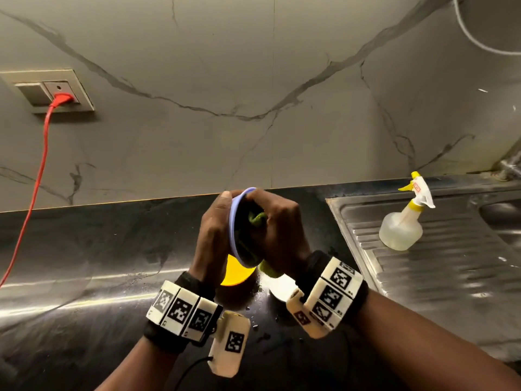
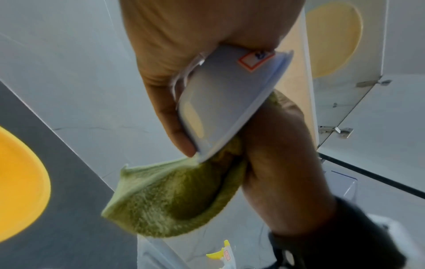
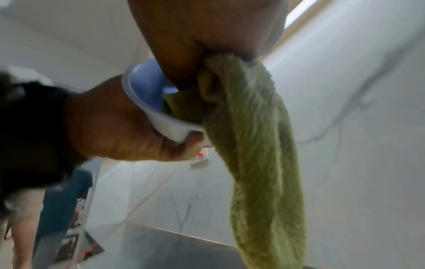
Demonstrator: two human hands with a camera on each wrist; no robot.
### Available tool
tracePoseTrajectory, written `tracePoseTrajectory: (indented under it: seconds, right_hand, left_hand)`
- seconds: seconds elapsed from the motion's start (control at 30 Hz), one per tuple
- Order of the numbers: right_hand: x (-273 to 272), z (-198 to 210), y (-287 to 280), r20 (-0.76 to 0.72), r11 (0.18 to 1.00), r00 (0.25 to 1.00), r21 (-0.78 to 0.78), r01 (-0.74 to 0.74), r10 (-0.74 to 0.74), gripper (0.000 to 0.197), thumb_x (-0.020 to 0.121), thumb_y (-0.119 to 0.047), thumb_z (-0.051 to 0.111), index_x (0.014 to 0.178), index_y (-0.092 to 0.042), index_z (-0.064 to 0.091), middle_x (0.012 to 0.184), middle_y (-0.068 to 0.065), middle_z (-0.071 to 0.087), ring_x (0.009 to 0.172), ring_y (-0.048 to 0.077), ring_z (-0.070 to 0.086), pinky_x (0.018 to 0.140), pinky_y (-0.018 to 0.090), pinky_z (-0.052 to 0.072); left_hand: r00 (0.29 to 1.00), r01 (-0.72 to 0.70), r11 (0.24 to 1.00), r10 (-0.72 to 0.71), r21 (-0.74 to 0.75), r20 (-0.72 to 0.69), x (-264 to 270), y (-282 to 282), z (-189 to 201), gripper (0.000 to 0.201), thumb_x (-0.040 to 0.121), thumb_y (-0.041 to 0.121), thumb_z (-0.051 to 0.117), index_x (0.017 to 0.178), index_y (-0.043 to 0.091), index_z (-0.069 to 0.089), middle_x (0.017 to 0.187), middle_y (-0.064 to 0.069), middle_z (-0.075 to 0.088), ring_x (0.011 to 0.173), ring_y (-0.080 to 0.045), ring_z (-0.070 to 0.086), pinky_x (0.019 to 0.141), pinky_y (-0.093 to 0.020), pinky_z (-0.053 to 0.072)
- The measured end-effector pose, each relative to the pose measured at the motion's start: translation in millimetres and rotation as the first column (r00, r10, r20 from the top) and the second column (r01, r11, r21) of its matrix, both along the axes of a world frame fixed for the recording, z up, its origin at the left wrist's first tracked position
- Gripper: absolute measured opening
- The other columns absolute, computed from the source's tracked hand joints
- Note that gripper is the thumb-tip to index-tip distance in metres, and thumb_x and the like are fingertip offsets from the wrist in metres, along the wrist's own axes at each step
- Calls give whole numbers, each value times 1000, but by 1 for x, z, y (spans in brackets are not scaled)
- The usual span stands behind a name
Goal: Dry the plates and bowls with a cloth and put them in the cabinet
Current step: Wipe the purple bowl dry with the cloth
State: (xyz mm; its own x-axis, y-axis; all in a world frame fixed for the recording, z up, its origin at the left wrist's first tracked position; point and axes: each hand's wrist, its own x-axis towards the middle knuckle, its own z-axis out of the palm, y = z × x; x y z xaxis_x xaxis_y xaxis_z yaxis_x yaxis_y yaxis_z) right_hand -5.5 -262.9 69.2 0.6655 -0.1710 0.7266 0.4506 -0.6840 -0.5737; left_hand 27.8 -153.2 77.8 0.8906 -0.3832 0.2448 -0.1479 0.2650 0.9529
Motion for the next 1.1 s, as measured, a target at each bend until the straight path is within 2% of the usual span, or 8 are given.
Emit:
tracePoseTrajectory:
  seconds: [0.17, 0.23, 0.33, 0.47, 0.63, 0.77, 0.87, 1.1]
  right_hand:
    - [1, -8, -1, 0, 952, 994, -287, 102, -106, 21, 81, -27, 65, 94, -12, 67, 89, 2, 69, 72, 24, 66, 56, 31, 53]
    - [-1, -11, -1, -85, 966, 993, -254, 53, -77, 28, 73, -21, 76, 98, -14, 66, 92, 1, 69, 75, 23, 65, 58, 29, 51]
    - [-3, -15, 1, -247, 997, 968, -53, -51, 37, 29, 69, -20, 72, 98, -15, 67, 90, 2, 71, 78, 21, 65, 65, 30, 50]
    - [-8, -9, 11, -389, 969, 899, 213, -123, 200, 26, 78, -21, 64, 101, -13, 71, 92, 0, 72, 82, 8, 65, 74, 16, 50]
    - [5, 9, 16, -216, 829, 942, 551, -101, 258, 25, 76, -19, 65, 100, -18, 72, 96, 3, 75, 90, 17, 72, 86, 40, 58]
    - [3, 0, 10, 24, 994, 1000, 108, -4, 1, 20, 79, -19, 71, 97, -10, 69, 93, 3, 72, 83, 16, 67, 75, 26, 55]
    - [0, -14, 11, 65, 956, 992, -267, 121, -108, 17, 77, -11, 74, 92, -10, 66, 90, 4, 67, 75, 23, 62, 60, 30, 49]
    - [-17, -21, 20, -187, 996, 980, -42, -79, 70, 14, 79, -15, 69, 93, -14, 69, 89, 3, 71, 76, 19, 64, 67, 30, 52]
  left_hand:
    - [987, -129, 986, 118, 105, 105, 18, 10, -14, 30, 106, 13, 40, 110, 8, 69, 98, -5, 75, 95, -18, 70, 80, -27, 55]
    - [985, -123, 989, 111, 86, 133, 19, 11, -13, 29, 105, 18, 43, 106, 13, 71, 96, -8, 74, 92, -20, 71, 77, -27, 56]
    - [979, -153, 988, 147, 31, 143, 19, 12, -11, 33, 91, 45, 47, 95, 26, 74, 95, -9, 74, 90, -25, 69, 79, -36, 56]
    - [982, -162, 986, 165, -40, 95, 20, 14, -15, 44, 86, 51, 47, 102, 17, 70, 100, -12, 72, 92, -26, 69, 79, -36, 55]
    - [993, -89, 993, 95, -79, 68, 17, 11, -13, 54, 91, 47, 44, 115, 3, 66, 109, -20, 70, 102, -32, 68, 88, -36, 55]
    - [992, -89, 995, 92, -34, 88, 16, 14, -15, 46, 95, 42, 43, 113, 8, 68, 108, -16, 72, 103, -31, 68, 89, -38, 54]
    - [984, -131, 991, 130, -3, 123, 18, 19, -14, 32, 101, 28, 43, 108, 11, 69, 100, -8, 74, 97, -23, 70, 82, -32, 54]
    - [983, -148, 987, 153, -59, 97, 23, 20, -16, 47, 87, 48, 46, 107, 11, 68, 98, -7, 74, 90, -19, 69, 76, -28, 55]
